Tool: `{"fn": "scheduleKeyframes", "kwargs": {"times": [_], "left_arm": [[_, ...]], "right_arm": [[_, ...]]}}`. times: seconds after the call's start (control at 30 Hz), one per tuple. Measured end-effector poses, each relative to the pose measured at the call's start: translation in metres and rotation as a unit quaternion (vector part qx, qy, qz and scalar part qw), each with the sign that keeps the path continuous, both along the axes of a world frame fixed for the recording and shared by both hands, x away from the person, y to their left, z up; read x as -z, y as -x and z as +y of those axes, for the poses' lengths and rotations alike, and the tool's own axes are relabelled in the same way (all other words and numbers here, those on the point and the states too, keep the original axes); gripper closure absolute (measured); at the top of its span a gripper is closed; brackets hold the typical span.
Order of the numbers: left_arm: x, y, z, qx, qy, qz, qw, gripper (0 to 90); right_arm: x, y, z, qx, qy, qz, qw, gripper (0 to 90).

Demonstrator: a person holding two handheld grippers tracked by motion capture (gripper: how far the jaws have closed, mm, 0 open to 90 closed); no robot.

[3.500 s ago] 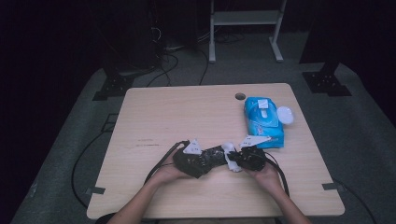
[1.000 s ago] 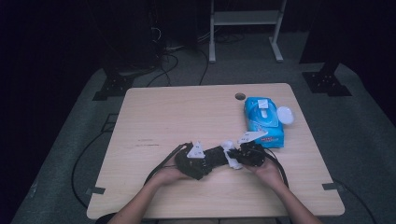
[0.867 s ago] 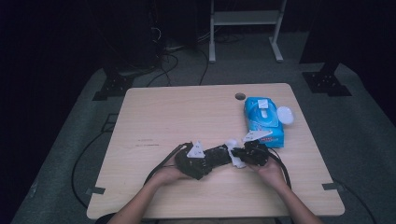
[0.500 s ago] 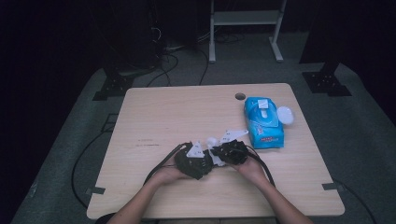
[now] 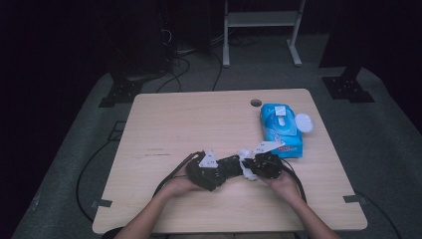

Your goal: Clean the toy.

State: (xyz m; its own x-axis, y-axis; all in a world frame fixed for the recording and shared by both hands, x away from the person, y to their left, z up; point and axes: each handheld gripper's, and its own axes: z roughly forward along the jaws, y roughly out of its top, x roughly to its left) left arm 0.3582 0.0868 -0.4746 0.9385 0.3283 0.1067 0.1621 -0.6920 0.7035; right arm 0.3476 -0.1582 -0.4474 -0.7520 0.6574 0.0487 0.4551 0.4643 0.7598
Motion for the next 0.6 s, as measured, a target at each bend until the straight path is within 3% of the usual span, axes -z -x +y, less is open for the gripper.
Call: {"fn": "scheduleKeyframes", "kwargs": {"times": [0.07, 0.17, 0.3, 0.4, 0.43, 0.53, 0.6], "left_arm": [[0.000, 0.000, 0.000, -0.001, 0.001, 0.000, 1.0000, 24.2], [0.000, 0.000, 0.000, 0.002, -0.001, -0.003, 1.0000, 24.2], [0.000, 0.000, 0.000, 0.001, -0.001, -0.004, 1.0000, 24.1], [0.000, 0.000, 0.000, 0.003, -0.002, -0.004, 1.0000, 24.1], [0.000, 0.000, 0.000, 0.002, -0.003, -0.003, 1.0000, 24.2], [0.000, 0.000, -0.001, -0.001, 0.000, 0.000, 1.0000, 24.2], [0.000, 0.000, -0.001, 0.000, -0.003, -0.002, 1.0000, 24.2]], "right_arm": [[-0.001, 0.001, 0.008, -0.017, -0.004, 0.003, 0.9998, 83.6], [0.002, -0.001, 0.011, -0.021, 0.004, 0.008, 0.9997, 83.6], [0.005, -0.002, -0.006, 0.000, 0.007, 0.011, 0.9999, 83.6], [0.006, 0.001, -0.016, 0.016, 0.030, 0.004, 0.9994, 83.7], [0.005, 0.000, -0.019, 0.020, 0.027, 0.014, 0.9994, 83.7], [0.000, -0.005, -0.018, 0.030, 0.037, 0.001, 0.9989, 83.7], [-0.005, -0.013, -0.012, 0.041, 0.024, -0.006, 0.9989, 83.6]]}}
